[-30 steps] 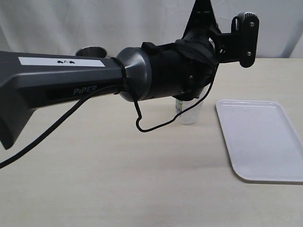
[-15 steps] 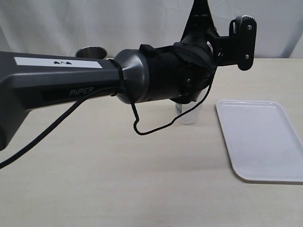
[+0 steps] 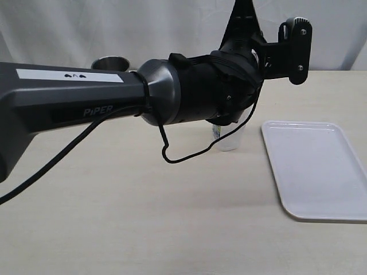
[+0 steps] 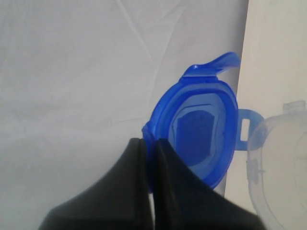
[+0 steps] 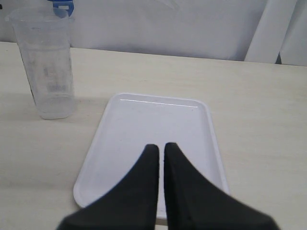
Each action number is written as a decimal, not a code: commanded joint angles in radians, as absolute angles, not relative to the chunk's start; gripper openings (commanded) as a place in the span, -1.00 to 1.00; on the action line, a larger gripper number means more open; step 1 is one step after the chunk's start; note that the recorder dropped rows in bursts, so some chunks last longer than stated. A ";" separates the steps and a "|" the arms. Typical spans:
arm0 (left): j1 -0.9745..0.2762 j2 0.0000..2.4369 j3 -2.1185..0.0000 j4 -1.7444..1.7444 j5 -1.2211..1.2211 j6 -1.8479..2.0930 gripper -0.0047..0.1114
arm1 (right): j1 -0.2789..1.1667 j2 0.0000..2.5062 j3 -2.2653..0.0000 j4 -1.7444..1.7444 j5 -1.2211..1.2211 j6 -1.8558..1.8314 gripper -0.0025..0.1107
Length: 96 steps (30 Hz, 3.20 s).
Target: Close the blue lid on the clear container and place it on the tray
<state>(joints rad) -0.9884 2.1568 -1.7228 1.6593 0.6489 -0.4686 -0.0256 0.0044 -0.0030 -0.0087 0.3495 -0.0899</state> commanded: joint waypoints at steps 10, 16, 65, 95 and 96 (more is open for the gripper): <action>-1.015 2.143 -1.718 1.687 0.712 -0.541 -0.92 | -0.032 0.000 0.000 -0.015 0.346 -0.089 -0.88; -1.019 2.143 -1.718 1.667 0.714 -0.521 -0.92 | -0.032 0.000 0.000 -0.015 0.346 -0.089 -0.88; -1.024 2.104 -1.617 1.249 0.607 -0.333 -0.92 | -0.032 0.000 0.000 -0.015 0.346 -0.089 -0.88; -1.058 2.104 -1.617 1.283 0.654 -0.229 -0.92 | -0.032 0.000 0.000 -0.015 0.346 -0.089 -0.88; -1.058 2.104 -1.617 1.290 0.657 -0.227 -0.92 | -0.032 0.000 0.000 -0.015 0.346 -0.089 -0.88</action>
